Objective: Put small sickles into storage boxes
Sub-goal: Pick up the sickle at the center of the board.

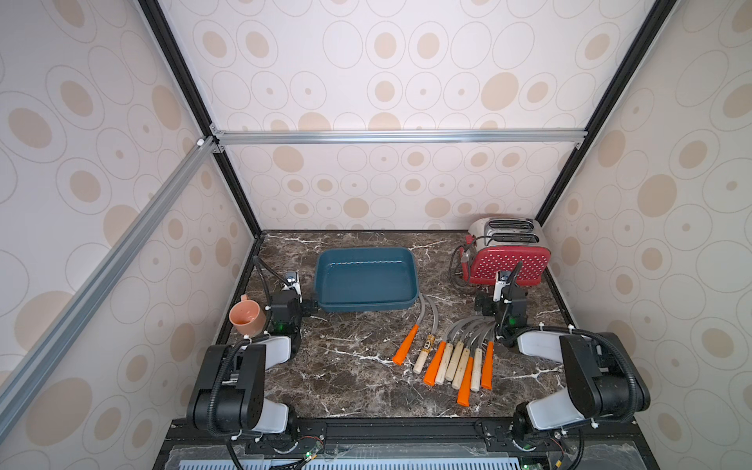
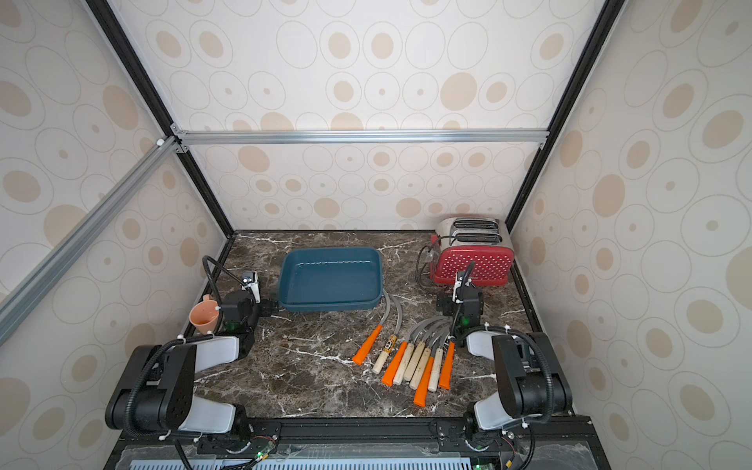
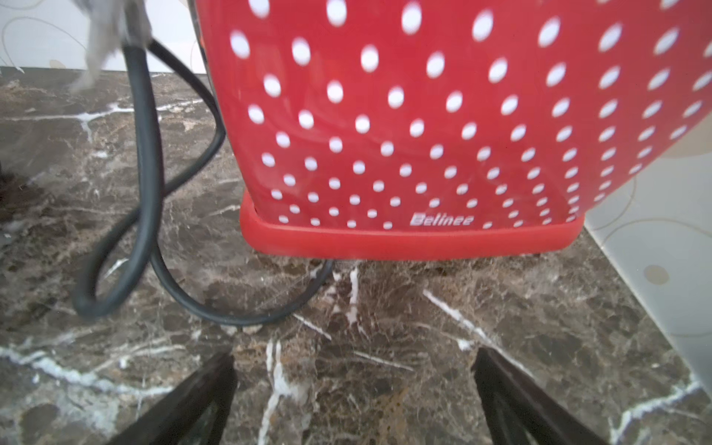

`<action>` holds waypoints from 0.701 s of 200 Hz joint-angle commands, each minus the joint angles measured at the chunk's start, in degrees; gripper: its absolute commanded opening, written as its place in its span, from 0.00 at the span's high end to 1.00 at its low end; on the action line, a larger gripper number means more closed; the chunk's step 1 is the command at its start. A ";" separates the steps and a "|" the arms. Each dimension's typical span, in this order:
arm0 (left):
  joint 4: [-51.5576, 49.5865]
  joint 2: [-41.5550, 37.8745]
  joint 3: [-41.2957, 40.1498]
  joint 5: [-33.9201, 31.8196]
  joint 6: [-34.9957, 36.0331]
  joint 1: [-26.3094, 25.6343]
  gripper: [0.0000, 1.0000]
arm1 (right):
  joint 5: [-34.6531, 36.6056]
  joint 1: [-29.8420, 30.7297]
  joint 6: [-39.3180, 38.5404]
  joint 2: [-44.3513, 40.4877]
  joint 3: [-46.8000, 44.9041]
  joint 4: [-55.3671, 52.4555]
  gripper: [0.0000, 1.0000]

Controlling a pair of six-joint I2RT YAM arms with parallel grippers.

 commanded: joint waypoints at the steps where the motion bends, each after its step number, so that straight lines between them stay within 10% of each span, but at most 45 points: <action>1: -17.31 -2.61 9.91 6.79 1.83 -0.07 0.01 | 1.90 -0.12 0.87 -2.94 6.68 -15.09 0.00; 55: -36.76 -6.59 19.95 7.76 -1.27 -0.20 0.01 | -0.84 -0.12 12.10 -1.09 18.94 -42.13 0.00; 140: -57.44 -16.40 28.03 6.24 6.29 -0.99 0.01 | -9.69 0.25 19.33 -11.71 17.96 -47.27 0.00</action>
